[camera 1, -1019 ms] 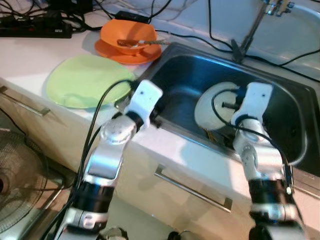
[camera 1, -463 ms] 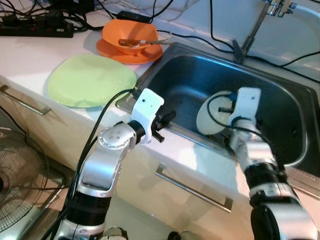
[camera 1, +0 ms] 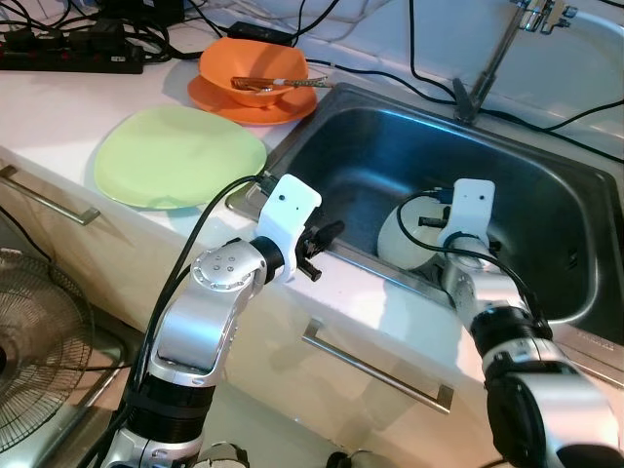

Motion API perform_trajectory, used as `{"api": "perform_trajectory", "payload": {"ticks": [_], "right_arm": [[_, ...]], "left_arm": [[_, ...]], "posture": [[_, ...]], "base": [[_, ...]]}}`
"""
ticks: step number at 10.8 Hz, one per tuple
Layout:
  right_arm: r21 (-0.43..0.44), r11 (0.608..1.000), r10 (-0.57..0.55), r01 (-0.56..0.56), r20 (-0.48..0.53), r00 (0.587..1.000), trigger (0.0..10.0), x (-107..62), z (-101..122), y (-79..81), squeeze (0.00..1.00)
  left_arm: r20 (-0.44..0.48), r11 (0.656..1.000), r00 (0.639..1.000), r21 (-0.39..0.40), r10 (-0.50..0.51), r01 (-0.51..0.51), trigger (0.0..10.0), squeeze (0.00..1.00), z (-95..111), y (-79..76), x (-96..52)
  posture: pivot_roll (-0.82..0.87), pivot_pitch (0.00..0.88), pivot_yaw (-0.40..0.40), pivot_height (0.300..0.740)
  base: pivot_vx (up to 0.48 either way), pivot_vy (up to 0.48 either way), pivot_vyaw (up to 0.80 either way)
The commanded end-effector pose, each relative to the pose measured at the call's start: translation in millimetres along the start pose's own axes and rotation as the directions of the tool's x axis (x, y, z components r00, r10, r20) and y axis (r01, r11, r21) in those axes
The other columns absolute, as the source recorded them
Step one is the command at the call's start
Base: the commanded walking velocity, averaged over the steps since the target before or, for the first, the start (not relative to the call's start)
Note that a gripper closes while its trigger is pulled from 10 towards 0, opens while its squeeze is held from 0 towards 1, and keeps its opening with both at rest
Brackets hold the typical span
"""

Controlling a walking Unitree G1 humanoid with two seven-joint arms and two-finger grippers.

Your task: Kitchen organization

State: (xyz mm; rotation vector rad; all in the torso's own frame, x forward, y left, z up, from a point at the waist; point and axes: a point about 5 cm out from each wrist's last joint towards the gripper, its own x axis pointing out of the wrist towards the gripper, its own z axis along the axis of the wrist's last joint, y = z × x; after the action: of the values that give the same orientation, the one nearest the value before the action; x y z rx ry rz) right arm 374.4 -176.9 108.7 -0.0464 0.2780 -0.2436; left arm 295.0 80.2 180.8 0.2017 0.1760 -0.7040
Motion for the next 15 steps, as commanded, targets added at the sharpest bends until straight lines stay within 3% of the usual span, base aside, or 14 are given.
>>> {"api": "perform_trajectory", "payload": {"ticks": [1,2,3,5,7,8,9,10,12,14,15], "right_arm": [[0.004,1.000,-0.005,0.005,0.012,1.000,10.0,2.1,4,-4.0,0.84],[0.006,1.000,0.000,0.000,0.013,1.000,10.0,2.7,4,-2.9,0.74],[0.005,1.000,0.005,-0.005,0.013,1.000,10.0,3.3,5,-1.8,0.00],[0.005,1.000,-0.002,0.002,0.049,0.999,10.0,3.7,11,-1.8,0.00],[0.039,0.999,0.016,-0.025,0.208,0.978,10.0,0.5,37,1.1,0.00],[0.079,0.993,0.048,-0.083,0.366,0.929,10.0,-11.4,62,4.8,0.00],[0.073,0.987,0.090,-0.140,0.467,0.880,10.0,-25.3,76,8.5,0.00],[0.031,0.975,0.165,-0.222,0.572,0.804,10.0,-50.0,87,14.6,0.00],[0.048,0.955,0.206,-0.294,0.605,0.769,10.0,-80.7,74,11.2,0.00],[0.049,0.951,0.230,-0.305,0.546,0.805,10.0,-100.7,39,7.4,0.00],[0.012,0.952,0.252,-0.305,0.531,0.809,10.0,-103.1,28,11.6,0.00]], "left_arm": [[0.021,1.000,1.000,0.008,-0.023,0.023,10.0,0.00,7,-6.4,1.0],[0.023,1.000,0.999,0.004,-0.025,0.025,10.0,0.00,7,-6.6,1.2],[0.022,1.000,0.999,0.002,-0.027,0.027,10.0,0.00,6,-6.2,0.7],[0.024,1.000,1.000,0.010,-0.020,0.020,10.0,0.00,6,-5.5,0.6],[0.055,0.999,0.998,0.046,0.010,-0.013,10.0,0.00,9,-3.1,1.4],[0.102,0.995,0.993,0.074,0.056,-0.063,10.0,0.00,15,1.4,2.9],[0.135,0.992,0.987,0.079,0.083,-0.094,10.0,0.00,19,4.7,3.3],[0.184,0.984,0.974,0.094,0.133,-0.152,10.0,0.00,21,10.7,4.4],[0.244,0.968,0.948,0.088,0.206,-0.233,10.0,0.00,20,19.6,3.4],[0.266,0.952,0.927,0.080,0.264,-0.294,10.0,0.00,10,30.5,-4.0],[0.272,0.948,0.923,0.091,0.272,-0.306,10.0,0.00,6,33.1,-7.1]], "posture": [[-0.02,0.072,-0.137,0.740],[-0.02,0.073,-0.137,0.740],[-0.02,0.077,-0.138,0.740],[-0.02,0.080,-0.138,0.740],[-0.03,0.079,-0.138,0.740],[-0.04,0.077,-0.137,0.740],[-0.04,0.077,-0.137,0.740],[-0.06,0.077,-0.131,0.740],[-0.08,0.076,-0.120,0.740],[-0.09,0.075,-0.110,0.740],[-0.09,0.074,-0.108,0.740]], "base": [[0.000,0.000,0.00],[0.000,0.000,0.00],[0.000,0.000,0.00],[0.000,0.000,0.00],[0.000,0.000,0.00],[0.000,0.000,0.00],[0.000,0.000,0.00],[0.000,0.000,0.00],[0.000,0.000,0.00],[0.000,0.000,0.00],[0.000,0.000,0.00]]}}
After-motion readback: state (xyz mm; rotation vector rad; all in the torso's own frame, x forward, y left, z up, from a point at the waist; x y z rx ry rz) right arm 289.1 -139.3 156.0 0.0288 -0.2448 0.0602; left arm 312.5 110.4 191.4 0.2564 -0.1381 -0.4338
